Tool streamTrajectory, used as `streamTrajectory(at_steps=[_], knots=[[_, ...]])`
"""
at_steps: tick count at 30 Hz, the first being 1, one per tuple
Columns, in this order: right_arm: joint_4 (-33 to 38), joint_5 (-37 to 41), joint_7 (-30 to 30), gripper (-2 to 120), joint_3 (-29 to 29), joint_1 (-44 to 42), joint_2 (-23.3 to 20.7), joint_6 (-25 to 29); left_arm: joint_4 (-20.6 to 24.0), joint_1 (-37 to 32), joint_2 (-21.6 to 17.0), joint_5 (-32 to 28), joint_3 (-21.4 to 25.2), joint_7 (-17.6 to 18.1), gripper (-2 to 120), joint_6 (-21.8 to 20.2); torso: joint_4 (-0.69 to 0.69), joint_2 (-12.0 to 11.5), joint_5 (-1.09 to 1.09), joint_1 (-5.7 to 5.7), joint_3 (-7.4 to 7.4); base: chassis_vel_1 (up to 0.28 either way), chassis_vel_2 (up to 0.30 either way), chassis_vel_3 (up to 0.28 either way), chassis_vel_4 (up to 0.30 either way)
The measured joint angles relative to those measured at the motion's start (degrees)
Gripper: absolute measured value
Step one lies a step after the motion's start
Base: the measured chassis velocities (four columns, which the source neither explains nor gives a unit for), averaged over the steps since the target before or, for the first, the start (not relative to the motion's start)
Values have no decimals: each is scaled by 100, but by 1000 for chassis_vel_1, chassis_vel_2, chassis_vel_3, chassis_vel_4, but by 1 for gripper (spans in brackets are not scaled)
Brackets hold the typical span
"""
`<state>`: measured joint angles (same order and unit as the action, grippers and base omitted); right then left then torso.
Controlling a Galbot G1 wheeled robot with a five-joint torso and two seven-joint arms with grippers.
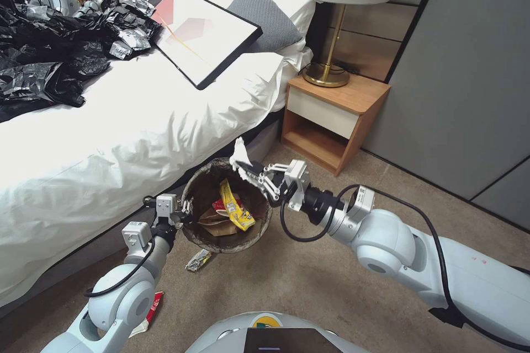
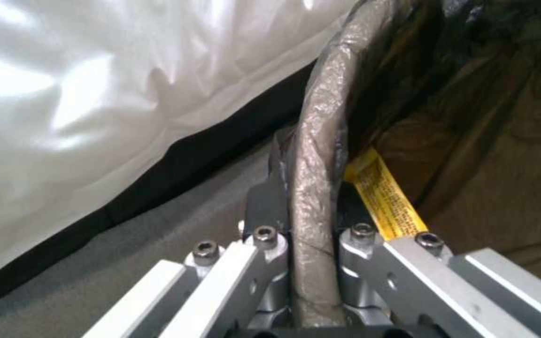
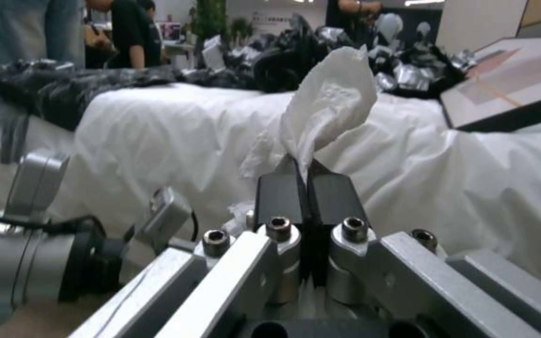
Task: Pick up the trash bin, then pick up the garbage from the floor and place it into the trash bin.
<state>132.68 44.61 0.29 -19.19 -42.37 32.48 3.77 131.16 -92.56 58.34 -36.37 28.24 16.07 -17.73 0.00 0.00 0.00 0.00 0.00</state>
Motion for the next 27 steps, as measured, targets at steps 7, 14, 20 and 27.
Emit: streamTrajectory(at_steps=[7,14,20,27], knots=[[-72,-154,-22,0,-198,-16,-14,10,-9,25,9,-2,-16,1,4,-1,0,0,0,0,0,0,0,0,0],[-105,-200,-27,0,-270,-9,-13,16,-11,32,10,-2,-19,1,4,-1,0,0,0,0,0,0,0,0,0],[-358,-377,-29,-2,-598,112,104,48,-13,61,24,-4,-27,6,4,-6,0,0,0,0,0,0,0,0,0],[-687,-477,67,20,-937,316,390,38,4,62,51,-7,-17,10,4,-8,0,0,0,0,0,0,0,0,0]])
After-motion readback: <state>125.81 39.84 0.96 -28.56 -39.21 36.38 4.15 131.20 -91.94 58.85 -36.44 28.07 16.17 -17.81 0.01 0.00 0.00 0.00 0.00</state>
